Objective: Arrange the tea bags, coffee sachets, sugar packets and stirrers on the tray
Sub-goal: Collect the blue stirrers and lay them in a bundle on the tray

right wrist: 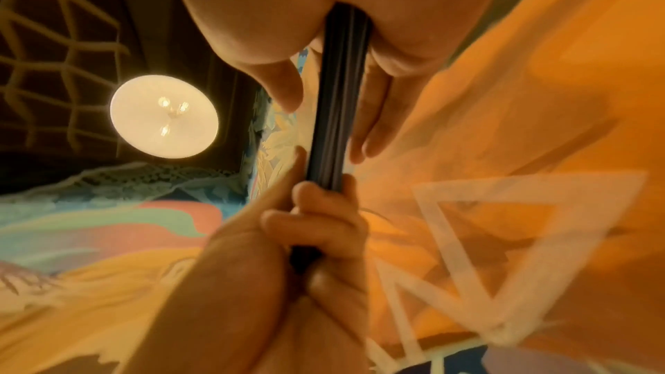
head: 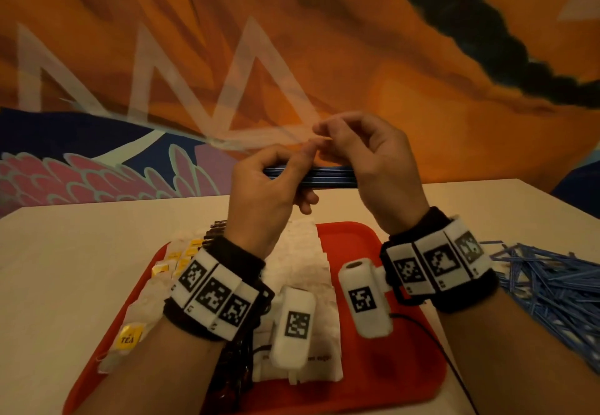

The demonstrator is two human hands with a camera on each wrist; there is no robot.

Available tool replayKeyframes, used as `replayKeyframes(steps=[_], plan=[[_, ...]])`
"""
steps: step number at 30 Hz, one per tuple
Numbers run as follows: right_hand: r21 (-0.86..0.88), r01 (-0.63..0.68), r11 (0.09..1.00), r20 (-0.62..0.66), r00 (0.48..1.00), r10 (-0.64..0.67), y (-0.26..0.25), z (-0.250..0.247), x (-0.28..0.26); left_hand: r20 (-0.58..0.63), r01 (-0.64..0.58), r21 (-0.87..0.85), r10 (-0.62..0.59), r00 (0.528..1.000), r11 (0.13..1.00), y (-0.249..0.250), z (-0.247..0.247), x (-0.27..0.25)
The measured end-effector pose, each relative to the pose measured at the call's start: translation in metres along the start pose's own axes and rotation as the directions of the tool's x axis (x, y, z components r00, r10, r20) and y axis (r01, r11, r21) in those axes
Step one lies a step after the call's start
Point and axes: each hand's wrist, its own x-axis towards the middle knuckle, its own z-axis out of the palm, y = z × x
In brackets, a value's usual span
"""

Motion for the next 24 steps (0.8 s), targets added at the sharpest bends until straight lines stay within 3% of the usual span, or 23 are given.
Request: replayKeyframes(steps=[2, 4, 6, 8, 12, 16, 21, 24], plan=[[-0.082, 0.005, 0.997, 0.039, 0.999, -0.002, 0.001, 0.0, 0.0, -0.051, -0.014, 0.027, 0.016, 0.999, 1.0, 0.0, 0.002, -0.001], [-0.17, 0.037, 0.985, 0.192, 0.981, -0.003, 0.0, -0.005, 0.001, -0.104, -0.036, 0.092, 0.046, 0.994, 0.995, 0.002, 0.0, 0.0], [-0.344, 0.037, 0.938, 0.416, 0.902, 0.117, -0.01, -0.015, 0.003, -0.13, -0.07, 0.185, 0.095, 0.987, 0.98, 0.004, -0.006, 0.002], [-0.58, 0.056, 0.812, 0.491, 0.82, 0.294, -0.018, -0.022, 0.003, -0.125, -0.107, 0.258, 0.143, 0.982, 0.96, 0.006, -0.011, 0.004], [-0.737, -0.018, 0.675, 0.409, 0.784, 0.467, -0.015, -0.017, -0.005, -0.078, -0.116, 0.321, 0.149, 0.986, 0.94, 0.01, -0.015, 0.007], [-0.812, 0.036, 0.583, 0.356, 0.821, 0.445, -0.024, -0.015, -0.014, 0.009, -0.133, 0.38, 0.14, 0.99, 0.915, 0.013, -0.019, 0.008], [-0.822, 0.01, 0.57, 0.364, 0.779, 0.511, -0.022, -0.005, -0.019, 0.089, -0.166, 0.427, 0.142, 0.986, 0.889, 0.011, -0.012, 0.004], [-0.885, -0.006, 0.466, 0.26, 0.823, 0.504, -0.015, -0.013, -0.016, 0.027, -0.027, 0.303, 0.02, 0.999, 0.953, 0.004, -0.001, 0.006]])
